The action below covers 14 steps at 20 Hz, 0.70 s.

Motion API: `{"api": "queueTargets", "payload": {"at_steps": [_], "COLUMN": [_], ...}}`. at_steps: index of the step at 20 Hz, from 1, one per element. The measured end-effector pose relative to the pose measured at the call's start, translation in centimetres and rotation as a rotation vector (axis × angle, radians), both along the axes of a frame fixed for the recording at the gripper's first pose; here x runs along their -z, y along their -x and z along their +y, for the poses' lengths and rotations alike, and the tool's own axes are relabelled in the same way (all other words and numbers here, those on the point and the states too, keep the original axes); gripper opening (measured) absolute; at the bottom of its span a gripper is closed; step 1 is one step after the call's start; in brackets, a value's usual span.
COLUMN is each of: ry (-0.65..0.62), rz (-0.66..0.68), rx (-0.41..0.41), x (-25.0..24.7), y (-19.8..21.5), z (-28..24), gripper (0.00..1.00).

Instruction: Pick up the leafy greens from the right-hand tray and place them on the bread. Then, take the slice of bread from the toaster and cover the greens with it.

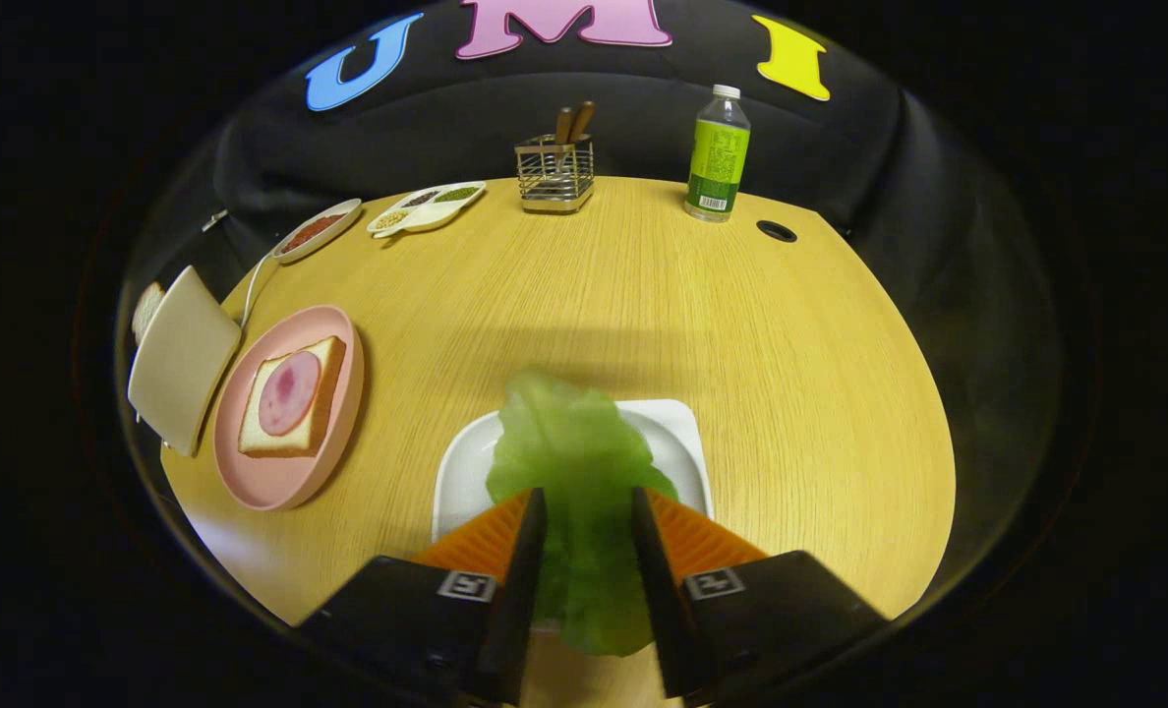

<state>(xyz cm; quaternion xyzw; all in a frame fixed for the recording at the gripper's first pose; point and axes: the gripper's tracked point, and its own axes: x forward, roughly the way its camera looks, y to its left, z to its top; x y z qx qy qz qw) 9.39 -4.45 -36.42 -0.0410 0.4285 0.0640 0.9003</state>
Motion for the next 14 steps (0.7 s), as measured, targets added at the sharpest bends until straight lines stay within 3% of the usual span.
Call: {"api": "queueTargets", "payload": {"at_steps": [2, 5, 6, 9, 11, 14], "ry": [-0.008, -0.005, -0.015, -0.044, -0.069, -0.077], "rz": [0.008, 0.016, 0.025, 0.039, 0.055, 0.064], "rx": [0.006, 0.022, 0.031, 0.043, 0.049, 0.062], "x": [0.0, -0.1, 0.0, 0.0, -0.1, -1.1], "y": [0.0, -0.1, -0.1, -0.2, -0.1, 0.3], "z": [-0.1, -0.4, -0.4, -0.3, 0.0, 0.4], "gripper": [0.33, 0.32, 0.17, 0.14, 0.06, 0.05]}}
